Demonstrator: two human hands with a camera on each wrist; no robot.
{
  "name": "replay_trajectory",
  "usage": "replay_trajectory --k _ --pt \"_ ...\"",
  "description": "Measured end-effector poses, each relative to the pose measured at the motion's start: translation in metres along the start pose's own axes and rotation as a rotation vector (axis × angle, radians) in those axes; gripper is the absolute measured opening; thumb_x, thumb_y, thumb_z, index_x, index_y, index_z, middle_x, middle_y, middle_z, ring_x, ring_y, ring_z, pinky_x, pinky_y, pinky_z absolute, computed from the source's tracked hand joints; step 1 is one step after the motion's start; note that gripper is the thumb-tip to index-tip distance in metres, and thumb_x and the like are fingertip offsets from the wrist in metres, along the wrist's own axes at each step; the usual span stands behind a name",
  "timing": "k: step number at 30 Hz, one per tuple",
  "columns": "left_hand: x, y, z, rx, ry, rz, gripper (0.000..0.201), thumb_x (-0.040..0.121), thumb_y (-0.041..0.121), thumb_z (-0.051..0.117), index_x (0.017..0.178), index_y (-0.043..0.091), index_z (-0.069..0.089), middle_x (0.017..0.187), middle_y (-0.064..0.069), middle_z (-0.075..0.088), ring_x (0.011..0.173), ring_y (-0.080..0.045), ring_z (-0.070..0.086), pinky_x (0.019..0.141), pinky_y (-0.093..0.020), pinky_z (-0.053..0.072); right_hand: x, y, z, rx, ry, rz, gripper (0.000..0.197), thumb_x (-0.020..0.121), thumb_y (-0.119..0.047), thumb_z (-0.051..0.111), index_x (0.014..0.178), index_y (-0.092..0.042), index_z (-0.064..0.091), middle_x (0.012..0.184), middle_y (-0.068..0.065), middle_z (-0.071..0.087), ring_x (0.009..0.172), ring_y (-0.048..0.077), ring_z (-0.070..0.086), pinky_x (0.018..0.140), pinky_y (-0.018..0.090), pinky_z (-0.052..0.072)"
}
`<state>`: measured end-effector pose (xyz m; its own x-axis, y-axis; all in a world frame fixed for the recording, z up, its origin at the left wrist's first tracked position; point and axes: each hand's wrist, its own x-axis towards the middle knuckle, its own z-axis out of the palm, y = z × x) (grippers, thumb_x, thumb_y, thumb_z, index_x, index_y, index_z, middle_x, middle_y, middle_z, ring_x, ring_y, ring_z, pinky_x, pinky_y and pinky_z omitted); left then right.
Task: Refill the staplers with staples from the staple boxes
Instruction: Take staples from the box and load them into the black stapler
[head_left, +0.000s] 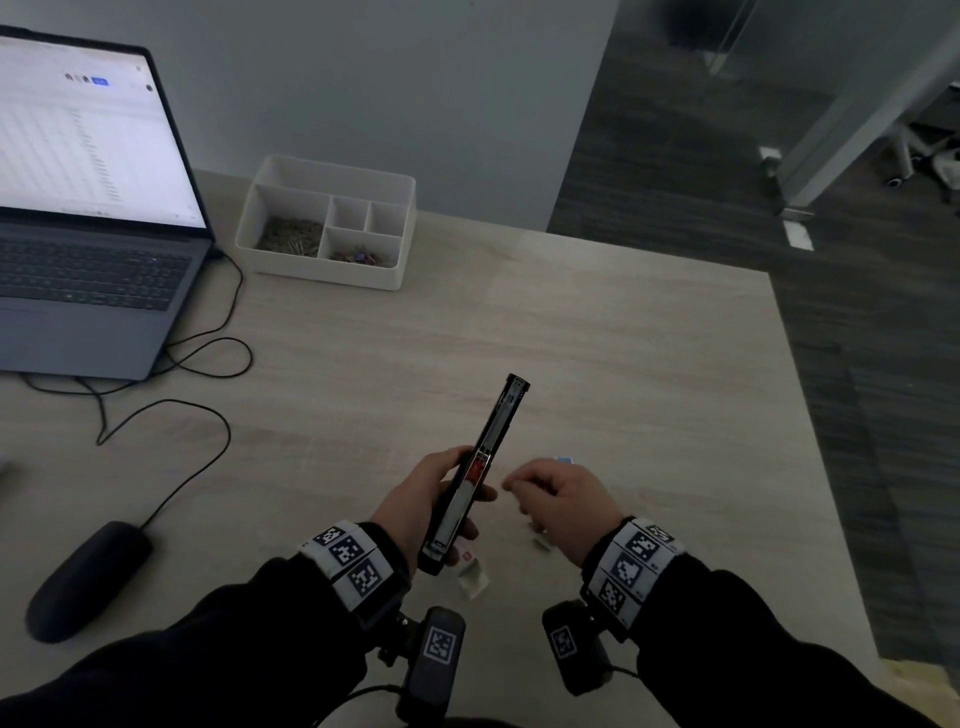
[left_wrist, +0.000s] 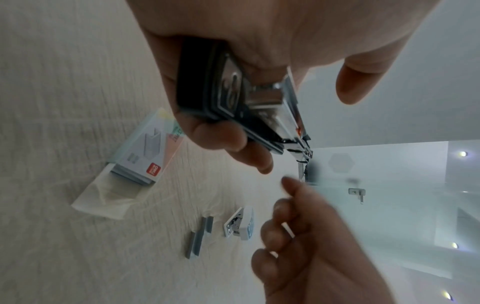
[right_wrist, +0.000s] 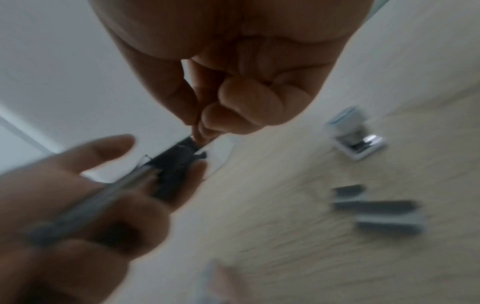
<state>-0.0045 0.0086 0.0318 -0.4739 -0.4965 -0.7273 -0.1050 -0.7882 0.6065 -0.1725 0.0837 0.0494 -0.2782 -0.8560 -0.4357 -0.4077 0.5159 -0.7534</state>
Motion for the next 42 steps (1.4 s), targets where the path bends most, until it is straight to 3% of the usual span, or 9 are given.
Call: replay_trajectory --k 2,6,12,17,21,25,29,35,42 --pt "-0.001 0.002 0.000 -0.012 0.004 -0.012 0.040 0.087 0.051 0.053 0.113 0.024 0.069 0.097 -0.007 0.076 0.057 -0.021 0.057 0.045 -0.027 0.042 0.008 0.019 -0.006 -0.188 0.043 0.032 0.014 0.089 -0.028 0.059 0.079 -0.030 0.069 0.071 -0.011 0.066 0.062 0.006 0.061 0.063 0.028 0.056" --pt "-0.002 0.002 0.000 -0.017 0.014 -0.011 0.041 0.088 0.050 0.053 0.117 0.025 0.066 0.096 -0.006 0.075 0.056 -0.022 0.057 0.046 -0.028 0.042 0.011 0.050 -0.006 -0.585 -0.108 0.008 0.018 0.089 -0.033 0.059 0.095 -0.021 0.069 0.097 0.001 0.069 0.091 0.022 0.064 0.082 0.033 0.052" --pt "-0.004 0.001 0.002 -0.016 0.025 -0.019 0.041 0.087 0.050 0.055 0.114 0.023 0.068 0.093 -0.005 0.075 0.056 -0.021 0.056 0.047 -0.028 0.041 0.008 0.066 0.009 -0.715 -0.167 -0.058 0.019 0.088 -0.030 0.054 0.100 -0.018 0.062 0.110 0.004 0.062 0.104 0.026 0.060 0.086 0.033 0.046" --pt "-0.006 0.001 0.003 -0.020 0.034 -0.014 0.038 0.087 0.049 0.055 0.112 0.024 0.069 0.093 -0.006 0.076 0.056 -0.021 0.056 0.049 -0.029 0.041 0.008 0.069 0.013 -0.694 -0.169 -0.078 0.016 0.089 -0.024 0.051 0.100 -0.015 0.060 0.108 0.006 0.064 0.101 0.028 0.060 0.084 0.033 0.046" --pt "-0.005 0.001 0.002 -0.021 0.039 -0.021 0.039 0.088 0.050 0.055 0.113 0.024 0.068 0.092 -0.005 0.076 0.056 -0.020 0.057 0.048 -0.029 0.041 0.005 0.063 0.011 -0.566 -0.118 -0.052 0.016 0.086 -0.022 0.055 0.098 -0.016 0.064 0.096 0.004 0.069 0.092 0.025 0.064 0.079 0.032 0.050" --pt "-0.005 0.000 0.003 -0.010 0.045 -0.022 0.040 0.087 0.051 0.054 0.111 0.022 0.069 0.095 -0.007 0.076 0.059 -0.021 0.057 0.049 -0.029 0.042 0.001 0.033 0.007 -0.146 0.015 0.022 0.008 0.087 -0.022 0.066 0.094 -0.024 0.069 0.078 -0.008 0.071 0.066 0.013 0.066 0.066 0.027 0.060" --pt "-0.005 0.000 0.004 0.032 0.042 -0.041 0.048 0.087 0.055 0.052 0.113 0.018 0.069 0.083 -0.003 0.076 0.059 -0.020 0.058 0.048 -0.028 0.044 -0.001 -0.005 0.005 0.228 0.094 -0.005 0.012 0.083 -0.015 0.069 0.075 -0.024 0.067 0.075 0.004 0.075 0.072 0.019 0.072 0.062 0.032 0.062" --pt "-0.007 0.001 0.004 0.029 0.003 -0.031 0.051 0.088 0.055 0.049 0.112 0.015 0.070 0.101 -0.008 0.075 0.062 -0.021 0.057 0.051 -0.028 0.045 0.005 -0.028 0.011 0.309 0.099 -0.050 0.012 0.084 -0.014 0.070 0.074 -0.021 0.068 0.056 -0.011 0.061 0.045 -0.001 0.049 0.047 0.014 0.042" --pt "-0.009 0.002 0.005 0.013 -0.005 -0.022 0.046 0.089 0.053 0.048 0.101 0.017 0.074 0.114 -0.017 0.072 0.063 -0.023 0.057 0.050 -0.028 0.044 0.007 -0.031 0.017 0.333 0.033 -0.003 0.007 0.087 -0.009 0.067 0.081 -0.012 0.068 0.049 -0.010 0.062 0.043 0.002 0.053 0.045 0.018 0.043"
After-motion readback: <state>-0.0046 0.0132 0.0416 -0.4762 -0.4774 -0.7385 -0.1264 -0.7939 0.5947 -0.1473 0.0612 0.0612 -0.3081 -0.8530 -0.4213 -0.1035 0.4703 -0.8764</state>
